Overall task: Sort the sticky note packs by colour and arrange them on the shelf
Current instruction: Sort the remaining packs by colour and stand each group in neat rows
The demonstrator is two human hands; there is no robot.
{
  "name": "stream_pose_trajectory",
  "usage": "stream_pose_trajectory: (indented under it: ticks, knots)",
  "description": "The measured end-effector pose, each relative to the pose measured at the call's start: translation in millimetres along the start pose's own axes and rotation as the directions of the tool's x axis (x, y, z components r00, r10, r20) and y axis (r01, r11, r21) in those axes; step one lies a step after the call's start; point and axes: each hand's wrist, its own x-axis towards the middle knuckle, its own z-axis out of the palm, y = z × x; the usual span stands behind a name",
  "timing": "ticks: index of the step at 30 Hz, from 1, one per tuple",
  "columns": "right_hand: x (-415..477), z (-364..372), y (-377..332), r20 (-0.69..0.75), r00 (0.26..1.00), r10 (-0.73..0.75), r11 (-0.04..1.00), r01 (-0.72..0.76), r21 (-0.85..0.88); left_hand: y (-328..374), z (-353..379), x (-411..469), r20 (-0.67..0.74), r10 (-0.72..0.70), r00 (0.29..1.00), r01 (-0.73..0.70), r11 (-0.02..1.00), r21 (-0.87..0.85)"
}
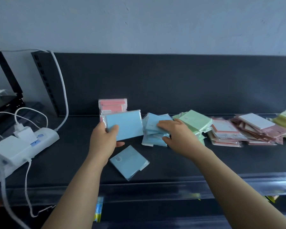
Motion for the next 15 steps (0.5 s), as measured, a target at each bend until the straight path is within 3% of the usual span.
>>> stream_pose_trajectory:
  ticks: [3, 7, 10, 15]
  knots:
    - [-8, 7, 2, -0.150, 0.987, -0.054, 0.998, 0.051, -0.024, 0, -2, 2, -0.041, -0.006, 0.999, 0.004, 0.999, -0.039]
    - [-31, 10, 4, -0.257, 0.966, 0.021, 0.948, 0.062, 0.311, 0, -5, 2, -0.055, -0.002, 0.998, -0.001, 0.999, -0.043]
    - [-54, 9, 6, -0.219, 0.975, -0.023, 0.917, 0.108, 0.385, -1, -4, 1, -0.044, 0.004, 0.999, -0.006, 0.999, -0.050]
    - [-76, 23, 15, -0.070, 0.995, -0.071, 0.940, 0.090, 0.330, -3, 2, -3, -0.024, -0.006, 1.000, 0.005, 0.998, -0.056]
